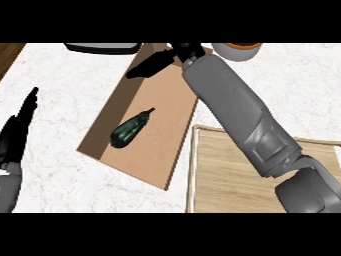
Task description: Pick the eggplant from the tray and place it in the cardboard box
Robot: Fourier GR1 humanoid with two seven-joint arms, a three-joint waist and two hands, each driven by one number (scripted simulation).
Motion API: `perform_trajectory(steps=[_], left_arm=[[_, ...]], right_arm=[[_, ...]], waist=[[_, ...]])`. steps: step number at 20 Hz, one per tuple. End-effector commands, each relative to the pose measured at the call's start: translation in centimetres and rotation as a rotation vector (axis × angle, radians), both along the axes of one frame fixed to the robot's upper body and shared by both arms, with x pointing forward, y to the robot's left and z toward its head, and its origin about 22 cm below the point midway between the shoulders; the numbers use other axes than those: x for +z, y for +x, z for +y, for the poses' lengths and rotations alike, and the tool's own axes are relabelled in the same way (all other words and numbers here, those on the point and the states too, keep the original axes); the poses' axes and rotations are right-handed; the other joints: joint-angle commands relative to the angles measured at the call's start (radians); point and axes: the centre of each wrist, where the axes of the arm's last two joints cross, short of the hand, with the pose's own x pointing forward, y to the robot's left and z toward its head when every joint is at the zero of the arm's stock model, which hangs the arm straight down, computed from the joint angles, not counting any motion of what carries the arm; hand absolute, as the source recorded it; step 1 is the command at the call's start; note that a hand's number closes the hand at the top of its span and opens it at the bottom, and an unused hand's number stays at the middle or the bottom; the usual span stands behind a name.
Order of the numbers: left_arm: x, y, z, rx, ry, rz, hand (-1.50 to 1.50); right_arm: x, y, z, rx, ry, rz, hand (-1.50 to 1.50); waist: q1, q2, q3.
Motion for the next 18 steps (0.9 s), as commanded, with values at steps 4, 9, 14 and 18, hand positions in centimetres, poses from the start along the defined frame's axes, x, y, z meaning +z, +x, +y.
perform_trajectory(steps=[4, 9, 14, 18], left_arm=[[-0.6, -1.0, 1.0, 0.036, -0.004, -0.01, 0.0], [-1.3, -1.3, -0.1, 0.034, 0.023, -0.012, 0.0], [-1.1, -2.1, 0.4, 0.02, -0.013, -0.011, 0.0], [0.9, -0.3, 1.2, 0.022, -0.002, -0.011, 0.0]], right_arm=[[1.9, 2.9, -8.0, -0.034, 0.119, 0.023, -1.5], [0.0, 3.4, -14.1, -0.084, 0.106, 0.038, -1.5], [-1.9, 2.7, -22.3, -0.105, 0.051, 0.025, -1.5], [0.0, 2.5, -25.9, -0.066, 0.017, 0.045, -1.5]], waist=[[-0.019, 0.002, 0.0], [-0.031, 0.0, 0.001], [-0.027, 0.001, 0.001], [-0.025, 0.005, 0.002]])
